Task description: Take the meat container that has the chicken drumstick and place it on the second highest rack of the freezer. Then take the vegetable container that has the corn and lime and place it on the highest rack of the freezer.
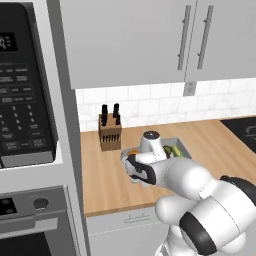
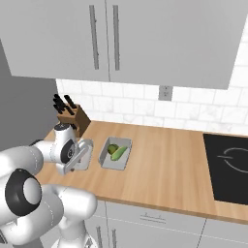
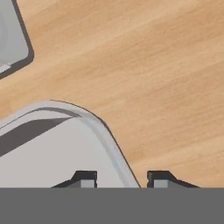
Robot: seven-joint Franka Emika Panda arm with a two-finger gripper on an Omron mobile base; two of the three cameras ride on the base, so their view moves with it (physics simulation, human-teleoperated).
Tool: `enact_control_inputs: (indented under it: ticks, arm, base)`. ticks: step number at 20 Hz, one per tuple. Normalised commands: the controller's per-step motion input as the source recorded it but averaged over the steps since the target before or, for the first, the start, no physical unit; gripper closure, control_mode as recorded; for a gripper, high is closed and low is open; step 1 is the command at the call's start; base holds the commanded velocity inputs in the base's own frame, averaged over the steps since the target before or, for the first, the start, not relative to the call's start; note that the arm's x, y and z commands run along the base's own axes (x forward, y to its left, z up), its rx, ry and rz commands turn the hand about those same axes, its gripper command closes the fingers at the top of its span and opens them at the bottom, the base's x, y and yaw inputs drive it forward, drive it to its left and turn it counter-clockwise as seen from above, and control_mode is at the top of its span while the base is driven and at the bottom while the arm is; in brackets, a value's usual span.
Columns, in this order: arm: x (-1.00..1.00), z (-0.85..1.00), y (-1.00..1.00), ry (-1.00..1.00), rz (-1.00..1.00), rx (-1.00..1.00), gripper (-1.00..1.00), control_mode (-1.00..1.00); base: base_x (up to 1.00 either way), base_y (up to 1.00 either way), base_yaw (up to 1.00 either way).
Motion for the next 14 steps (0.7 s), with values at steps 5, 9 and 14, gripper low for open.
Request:
enact_control_inputs:
  ticks: [5, 9, 14]
  arm:
    - [0.0, 0.0, 0.0, 0.0, 0.0, 0.0, 1.0, -1.0]
    - [0.0, 0.0, 0.0, 0.0, 0.0, 0.0, 1.0, -1.0]
    - [-0.16, 0.05, 0.0, -0.02, 0.03, 0.0, 1.0, -1.0]
  base:
    - [0.0, 0.0, 0.0]
    - [0.0, 0.0, 0.0]
    - [0.0, 0.0, 0.0]
